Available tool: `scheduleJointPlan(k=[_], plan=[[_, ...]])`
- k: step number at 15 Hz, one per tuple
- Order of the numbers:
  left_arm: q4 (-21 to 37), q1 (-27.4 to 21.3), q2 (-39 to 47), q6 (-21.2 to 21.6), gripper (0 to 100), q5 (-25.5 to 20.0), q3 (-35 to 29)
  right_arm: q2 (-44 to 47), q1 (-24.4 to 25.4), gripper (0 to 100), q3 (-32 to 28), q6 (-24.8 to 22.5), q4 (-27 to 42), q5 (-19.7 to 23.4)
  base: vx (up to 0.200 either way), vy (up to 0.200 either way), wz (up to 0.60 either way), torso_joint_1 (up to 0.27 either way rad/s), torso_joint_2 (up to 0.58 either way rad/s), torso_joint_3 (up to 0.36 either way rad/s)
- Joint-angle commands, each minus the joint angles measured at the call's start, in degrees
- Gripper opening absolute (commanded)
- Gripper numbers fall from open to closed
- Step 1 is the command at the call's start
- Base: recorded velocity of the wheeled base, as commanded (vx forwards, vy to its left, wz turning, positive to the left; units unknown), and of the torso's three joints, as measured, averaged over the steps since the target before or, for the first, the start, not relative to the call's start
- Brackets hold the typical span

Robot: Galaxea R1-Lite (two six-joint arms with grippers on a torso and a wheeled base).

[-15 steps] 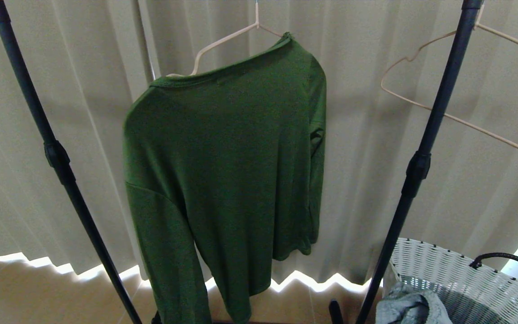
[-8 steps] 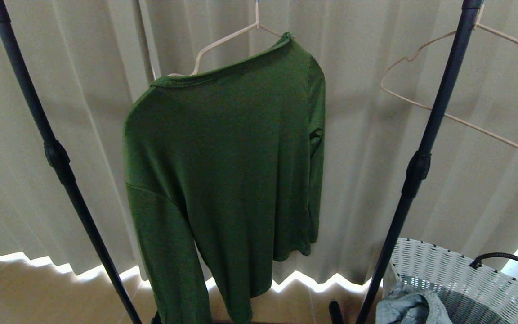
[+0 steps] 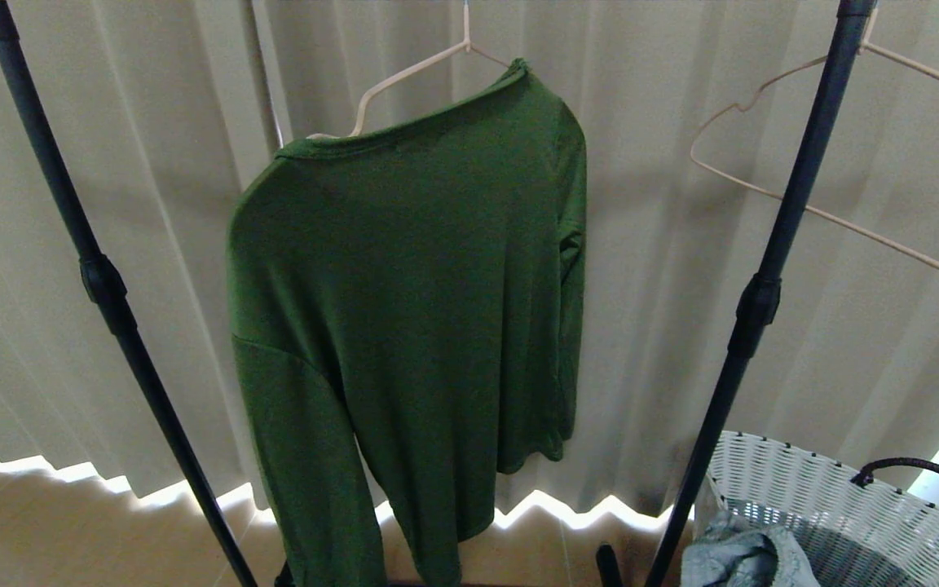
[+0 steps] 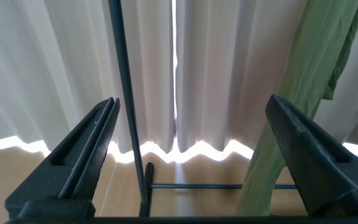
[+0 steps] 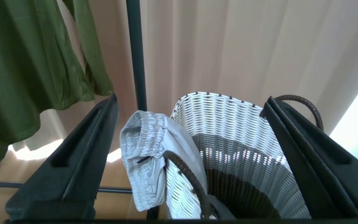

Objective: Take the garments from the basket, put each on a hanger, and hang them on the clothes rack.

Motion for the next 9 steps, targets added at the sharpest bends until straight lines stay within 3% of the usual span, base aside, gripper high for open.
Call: scheduleJointPlan(k=[1,9], plan=[[0.02,0.01,-0.02,-0.01,100,-0.01,0.01,-0.02,0.02,100,0.00,0.00,-0.01,-0.01,0.000,0.000,0.00,0.000,0.00,0.000],[0.02,0.01,-0.02,-0.01,100,-0.01,0.01,-0.02,0.02,100,0.00,0.00,-0.01,-0.01,0.000,0.000,0.00,0.000,0.00,0.000]])
